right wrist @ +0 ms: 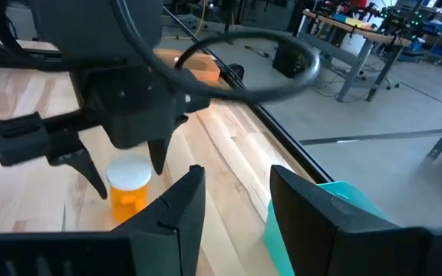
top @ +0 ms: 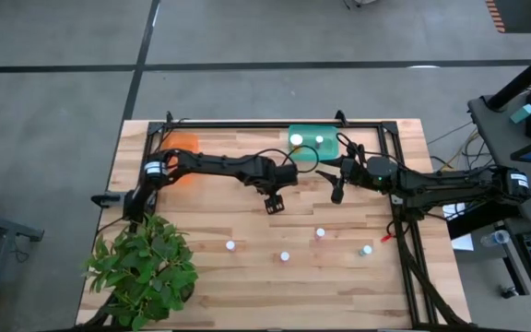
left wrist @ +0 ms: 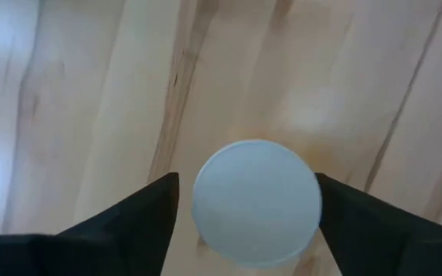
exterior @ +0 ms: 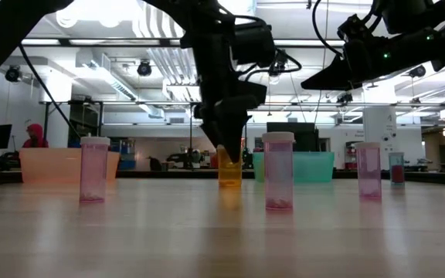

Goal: Pick and place medicine bottles into bin by pill shape (circle, oval)
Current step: Put the orange capsule bottle into the green bin

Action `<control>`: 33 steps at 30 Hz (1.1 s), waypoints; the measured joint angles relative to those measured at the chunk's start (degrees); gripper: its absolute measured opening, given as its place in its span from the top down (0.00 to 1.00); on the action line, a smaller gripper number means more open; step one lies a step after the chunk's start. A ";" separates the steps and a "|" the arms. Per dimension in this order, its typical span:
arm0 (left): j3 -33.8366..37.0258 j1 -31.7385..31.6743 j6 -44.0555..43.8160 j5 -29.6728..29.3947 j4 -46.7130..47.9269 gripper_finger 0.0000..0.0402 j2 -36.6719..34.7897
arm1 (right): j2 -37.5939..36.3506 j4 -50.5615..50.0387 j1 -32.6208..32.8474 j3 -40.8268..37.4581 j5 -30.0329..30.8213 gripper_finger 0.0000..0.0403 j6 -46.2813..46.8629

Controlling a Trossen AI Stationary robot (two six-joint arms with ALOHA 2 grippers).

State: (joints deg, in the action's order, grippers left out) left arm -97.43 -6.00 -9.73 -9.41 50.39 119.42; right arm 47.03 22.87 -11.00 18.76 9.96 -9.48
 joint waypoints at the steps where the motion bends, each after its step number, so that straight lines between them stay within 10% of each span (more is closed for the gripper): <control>1: -0.09 0.11 0.76 -0.06 -0.11 0.31 -0.28 | 0.00 0.00 0.00 0.00 0.00 0.66 0.05; 10: 3.36 0.92 7.83 -1.95 -6.13 0.30 -8.73 | 0.00 -0.43 0.00 0.00 -0.09 0.66 1.90; 33: 44.38 0.38 34.00 0.17 -75.09 0.30 -38.18 | 17.54 7.00 1.27 6.17 -7.43 0.66 9.90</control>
State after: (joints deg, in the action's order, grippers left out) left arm -53.04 -5.62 24.27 -9.24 -24.70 81.24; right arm 64.56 29.87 -9.74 24.93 2.52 0.41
